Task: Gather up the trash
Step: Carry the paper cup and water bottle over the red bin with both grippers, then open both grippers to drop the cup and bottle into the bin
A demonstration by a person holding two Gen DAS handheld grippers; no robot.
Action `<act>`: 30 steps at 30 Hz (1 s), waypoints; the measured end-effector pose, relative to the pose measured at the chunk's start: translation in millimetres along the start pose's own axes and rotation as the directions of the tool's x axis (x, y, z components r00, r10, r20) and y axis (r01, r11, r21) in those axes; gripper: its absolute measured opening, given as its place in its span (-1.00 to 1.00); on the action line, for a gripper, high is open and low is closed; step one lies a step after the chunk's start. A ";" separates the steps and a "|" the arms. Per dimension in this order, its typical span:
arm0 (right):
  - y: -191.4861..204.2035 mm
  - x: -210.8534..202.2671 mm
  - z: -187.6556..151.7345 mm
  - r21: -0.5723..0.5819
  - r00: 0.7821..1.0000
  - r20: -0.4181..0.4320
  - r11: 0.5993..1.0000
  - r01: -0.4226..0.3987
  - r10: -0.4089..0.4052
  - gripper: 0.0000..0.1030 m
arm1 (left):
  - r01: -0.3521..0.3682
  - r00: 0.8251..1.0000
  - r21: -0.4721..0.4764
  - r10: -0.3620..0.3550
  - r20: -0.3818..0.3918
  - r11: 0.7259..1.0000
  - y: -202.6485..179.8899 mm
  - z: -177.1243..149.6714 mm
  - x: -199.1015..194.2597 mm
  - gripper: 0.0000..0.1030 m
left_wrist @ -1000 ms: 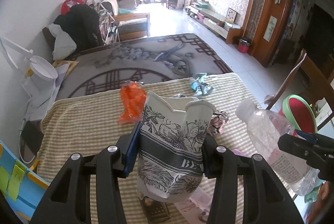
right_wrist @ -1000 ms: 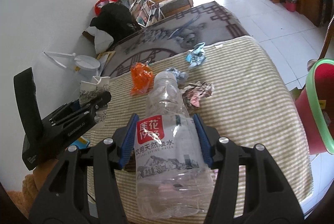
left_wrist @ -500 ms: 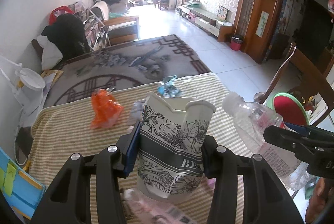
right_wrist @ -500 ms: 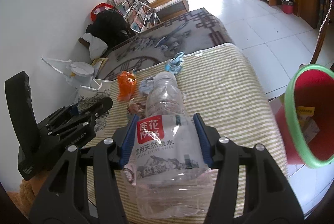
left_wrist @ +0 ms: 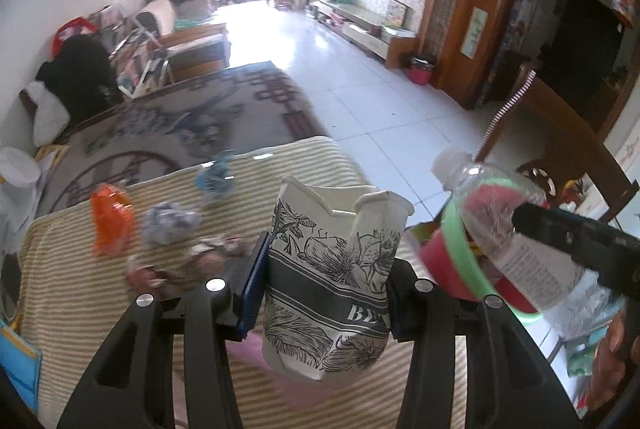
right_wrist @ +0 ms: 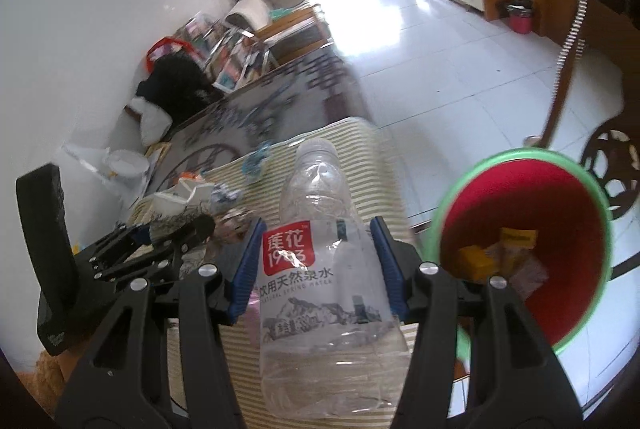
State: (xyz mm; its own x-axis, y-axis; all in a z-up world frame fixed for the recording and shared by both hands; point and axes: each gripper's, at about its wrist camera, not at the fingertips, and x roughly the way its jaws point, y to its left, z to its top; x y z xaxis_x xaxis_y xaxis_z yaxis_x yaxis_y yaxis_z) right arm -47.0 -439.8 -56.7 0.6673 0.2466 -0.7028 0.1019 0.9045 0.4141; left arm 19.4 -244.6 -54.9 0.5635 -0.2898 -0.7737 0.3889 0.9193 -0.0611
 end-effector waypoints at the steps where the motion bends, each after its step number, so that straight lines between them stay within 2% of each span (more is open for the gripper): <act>1: -14.7 -4.9 2.8 0.015 1.000 0.009 1.000 0.014 -0.014 0.01 | 0.015 1.000 0.015 -0.014 -0.006 1.000 -13.0 2.8 4.1 -0.12; 5: -63.4 -21.1 7.7 0.075 0.997 0.033 0.995 0.060 -0.063 0.01 | 0.094 0.995 0.056 -0.093 -0.030 0.994 -55.4 11.2 19.0 -0.12; 9: -108.7 -35.6 8.8 0.137 0.993 0.044 0.985 0.105 -0.112 0.01 | 0.197 0.979 0.114 -0.190 -0.067 0.974 -109.6 18.2 38.7 -0.12; 15: -148.8 -46.8 5.0 0.193 0.986 0.046 0.970 0.148 -0.160 0.01 | 0.270 0.960 0.185 -0.250 -0.122 0.945 -168.9 19.7 61.9 -0.12; 22: -170.7 -50.7 1.5 0.211 0.983 0.041 0.963 0.166 -0.178 0.01 | 0.266 0.959 0.196 -0.238 -0.153 0.944 -183.3 21.2 77.3 -0.12; 30: -164.1 -49.0 2.4 0.188 0.981 0.039 0.965 0.182 -0.192 0.01 | 0.273 0.954 0.175 -0.243 -0.174 0.946 -182.1 20.8 87.1 -0.12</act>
State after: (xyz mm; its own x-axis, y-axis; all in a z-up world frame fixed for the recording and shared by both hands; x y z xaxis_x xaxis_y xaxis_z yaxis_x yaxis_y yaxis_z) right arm -94.7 -601.2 -88.8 0.6638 0.0539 -0.7460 0.3583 0.8525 0.3805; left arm 12.8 -442.7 -98.0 0.3167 -0.4537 -0.8330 0.6493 0.7439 -0.1583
